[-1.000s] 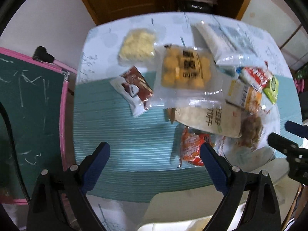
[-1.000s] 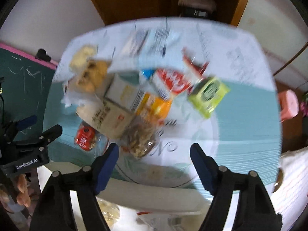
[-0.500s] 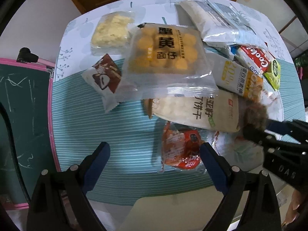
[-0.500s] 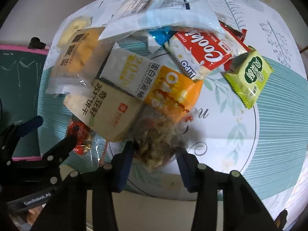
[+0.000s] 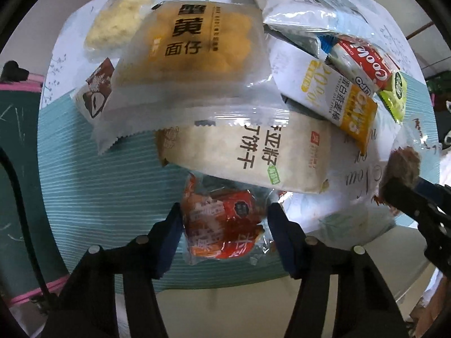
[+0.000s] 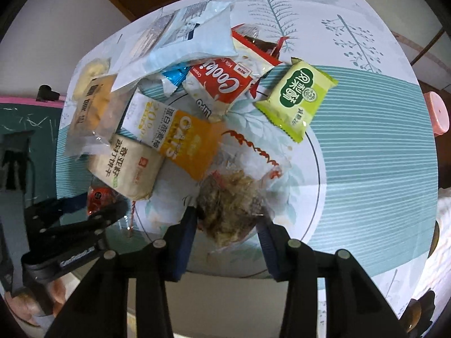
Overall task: Organize snacks
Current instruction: 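Grasp the red-orange bag with the left gripper while the right grasps the dried-meat bag, then lower both bags into the white tray and open both grippers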
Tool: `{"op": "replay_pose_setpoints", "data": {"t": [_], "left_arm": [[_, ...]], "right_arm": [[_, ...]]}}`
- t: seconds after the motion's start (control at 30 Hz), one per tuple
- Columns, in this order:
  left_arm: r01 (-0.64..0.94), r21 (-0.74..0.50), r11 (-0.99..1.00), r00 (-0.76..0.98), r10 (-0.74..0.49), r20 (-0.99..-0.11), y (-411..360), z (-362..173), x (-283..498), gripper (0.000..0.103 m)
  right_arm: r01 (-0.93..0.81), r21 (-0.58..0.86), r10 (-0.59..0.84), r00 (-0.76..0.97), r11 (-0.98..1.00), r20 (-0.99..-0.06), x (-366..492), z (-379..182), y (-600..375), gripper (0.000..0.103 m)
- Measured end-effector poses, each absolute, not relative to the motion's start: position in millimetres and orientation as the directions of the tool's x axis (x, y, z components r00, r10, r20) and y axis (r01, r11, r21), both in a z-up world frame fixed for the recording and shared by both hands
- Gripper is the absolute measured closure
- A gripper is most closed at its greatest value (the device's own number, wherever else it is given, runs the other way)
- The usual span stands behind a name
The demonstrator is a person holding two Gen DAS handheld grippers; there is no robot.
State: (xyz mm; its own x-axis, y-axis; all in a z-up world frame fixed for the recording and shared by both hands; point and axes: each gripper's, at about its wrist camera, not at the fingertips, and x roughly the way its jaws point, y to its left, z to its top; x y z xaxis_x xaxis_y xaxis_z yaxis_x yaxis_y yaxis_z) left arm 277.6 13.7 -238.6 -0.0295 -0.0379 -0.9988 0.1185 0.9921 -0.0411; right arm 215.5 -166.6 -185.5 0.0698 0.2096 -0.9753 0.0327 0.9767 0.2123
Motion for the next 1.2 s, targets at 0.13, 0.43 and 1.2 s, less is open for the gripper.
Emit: {"op": "replay_pose_setpoints", "data": {"t": [0.13, 0.43, 1.2], "left_arm": [[0.092, -0.066, 0.994, 0.004, -0.066, -0.998, 15.1, -230.8, 274.2, 0.051], [0.034, -0.060, 0.998, 0.242, -0.067, -0.968, 24.3, -148.8, 239.2, 0.051], [0.051, -0.094, 0.994, 0.722, -0.101, -0.684, 47.6, 46.8, 26.1, 0.051]], "right_arm": [[0.014, 0.237, 0.235, 0.084, 0.971, -0.968, 217.3, -182.1, -169.5, 0.060], [-0.050, 0.254, 0.258, 0.206, 0.966, -0.944, 192.0, -122.9, -165.5, 0.060], [-0.273, 0.145, 0.293, 0.646, 0.951, -0.705, 17.9, 37.7, -133.4, 0.060]]}}
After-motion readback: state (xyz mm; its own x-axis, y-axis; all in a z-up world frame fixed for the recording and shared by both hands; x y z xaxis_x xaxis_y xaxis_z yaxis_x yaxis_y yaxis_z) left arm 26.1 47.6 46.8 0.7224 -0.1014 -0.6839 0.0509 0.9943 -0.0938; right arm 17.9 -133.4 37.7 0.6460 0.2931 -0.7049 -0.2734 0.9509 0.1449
